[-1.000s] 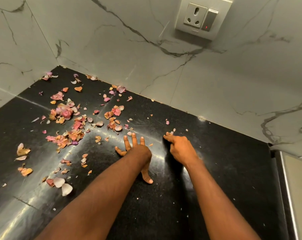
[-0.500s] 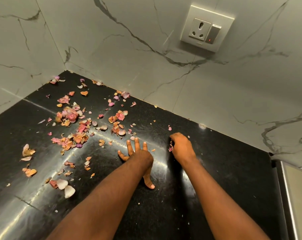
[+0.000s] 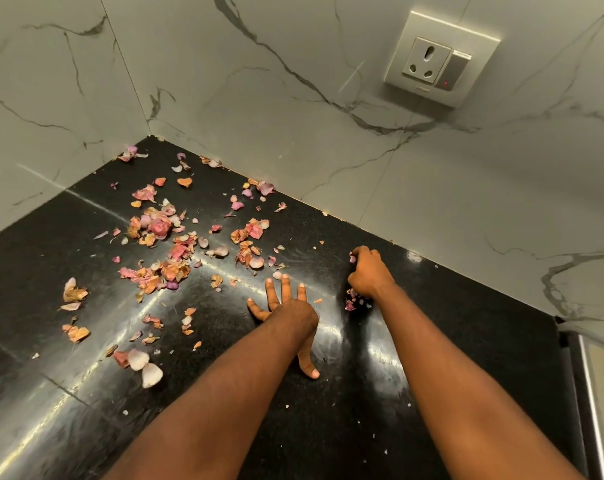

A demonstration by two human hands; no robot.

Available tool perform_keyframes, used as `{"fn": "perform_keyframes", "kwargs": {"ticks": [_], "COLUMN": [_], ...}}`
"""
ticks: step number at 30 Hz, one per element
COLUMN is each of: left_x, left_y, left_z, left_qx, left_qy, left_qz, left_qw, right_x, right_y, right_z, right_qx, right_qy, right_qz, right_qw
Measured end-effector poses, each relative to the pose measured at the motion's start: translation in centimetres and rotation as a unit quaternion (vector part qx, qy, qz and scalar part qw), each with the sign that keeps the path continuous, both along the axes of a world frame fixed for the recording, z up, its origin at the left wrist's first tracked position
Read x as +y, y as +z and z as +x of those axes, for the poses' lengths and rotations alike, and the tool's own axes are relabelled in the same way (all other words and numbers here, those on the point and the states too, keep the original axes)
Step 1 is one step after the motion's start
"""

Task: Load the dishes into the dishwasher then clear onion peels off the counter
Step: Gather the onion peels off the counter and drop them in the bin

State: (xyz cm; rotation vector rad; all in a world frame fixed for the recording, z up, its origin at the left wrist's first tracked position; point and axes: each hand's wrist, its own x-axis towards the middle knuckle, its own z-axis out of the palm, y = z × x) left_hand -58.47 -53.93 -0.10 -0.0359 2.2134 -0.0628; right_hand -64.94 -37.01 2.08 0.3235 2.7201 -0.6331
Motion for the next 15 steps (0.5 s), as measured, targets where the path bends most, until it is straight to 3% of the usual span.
{"fn": "perform_keyframes", "kwargs": {"ticks": [4,9,15], "left_x": [0.0,-0.1,0.0], "left_y": [-0.2,0.2,0.5], "left_z": [0.0,0.0,0.0], "left_qx": [0.005,-0.002,-0.008], "left_qy": [0.0,-0.005,-0.004], "left_qz": [0.002,-0.001,-0.001], "left_qw": [1.0,1.0,1.0], "right_x": [0.5,0.9,0.6], "right_y": [0.1,-0.9,-1.6], "right_z": [-1.4,-0.8,1.1], "right_qx": [-0.027,0.005,0.009], "right_qy": [0.044,-0.023,0.015], "right_qz": [0.021,-0.023,-0.041], "right_qw": [0.998,0.999,0.999]}}
